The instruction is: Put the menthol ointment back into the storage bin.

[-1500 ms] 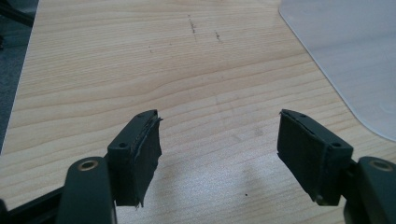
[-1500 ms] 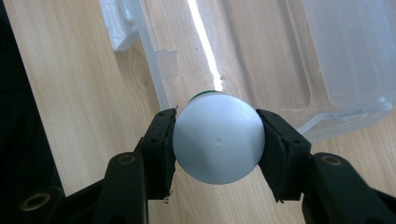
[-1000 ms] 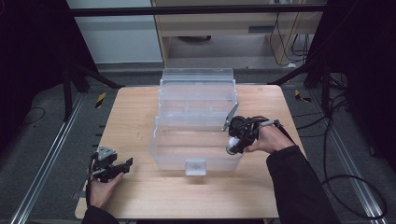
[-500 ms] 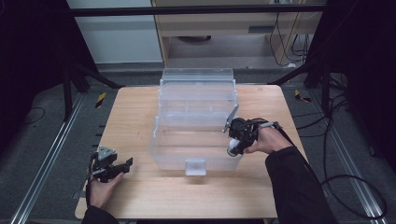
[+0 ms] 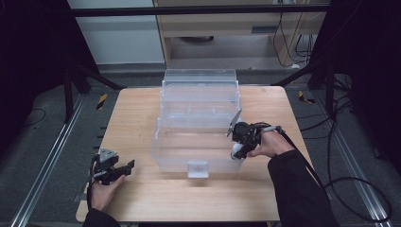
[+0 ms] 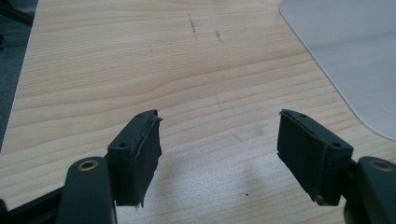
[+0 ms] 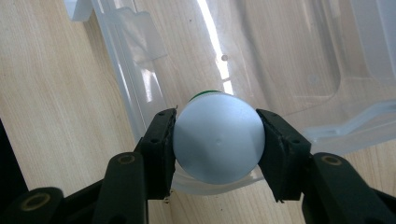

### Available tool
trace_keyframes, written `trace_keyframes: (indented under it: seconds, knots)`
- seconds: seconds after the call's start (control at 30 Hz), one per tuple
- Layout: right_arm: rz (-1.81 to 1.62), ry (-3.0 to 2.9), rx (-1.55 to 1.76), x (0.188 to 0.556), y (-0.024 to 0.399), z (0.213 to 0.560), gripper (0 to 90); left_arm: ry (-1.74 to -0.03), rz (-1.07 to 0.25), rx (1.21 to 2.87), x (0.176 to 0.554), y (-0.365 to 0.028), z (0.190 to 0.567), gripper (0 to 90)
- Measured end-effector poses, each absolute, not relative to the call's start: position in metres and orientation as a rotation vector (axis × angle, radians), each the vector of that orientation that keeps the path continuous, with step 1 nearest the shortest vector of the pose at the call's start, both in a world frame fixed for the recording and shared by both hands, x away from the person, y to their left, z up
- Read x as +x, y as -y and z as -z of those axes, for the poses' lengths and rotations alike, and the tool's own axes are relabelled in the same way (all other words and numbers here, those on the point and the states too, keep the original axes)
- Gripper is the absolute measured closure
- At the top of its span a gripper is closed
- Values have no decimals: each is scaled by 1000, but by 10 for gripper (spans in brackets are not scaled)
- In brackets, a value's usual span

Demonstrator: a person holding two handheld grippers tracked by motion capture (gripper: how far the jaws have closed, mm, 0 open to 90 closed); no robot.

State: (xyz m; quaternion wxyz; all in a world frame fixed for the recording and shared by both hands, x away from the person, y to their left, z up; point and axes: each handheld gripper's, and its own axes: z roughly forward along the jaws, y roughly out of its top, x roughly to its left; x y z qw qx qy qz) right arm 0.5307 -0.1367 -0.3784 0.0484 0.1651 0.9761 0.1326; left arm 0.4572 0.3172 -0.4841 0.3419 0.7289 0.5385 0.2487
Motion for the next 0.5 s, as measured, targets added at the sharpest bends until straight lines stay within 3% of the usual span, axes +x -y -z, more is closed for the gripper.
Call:
trace_keyframes:
  seconds: [0.5]
  knots:
    - [-397, -2985, 519, 533, 138, 389, 504, -1400, -647, 1897, 457, -317, 485, 297]
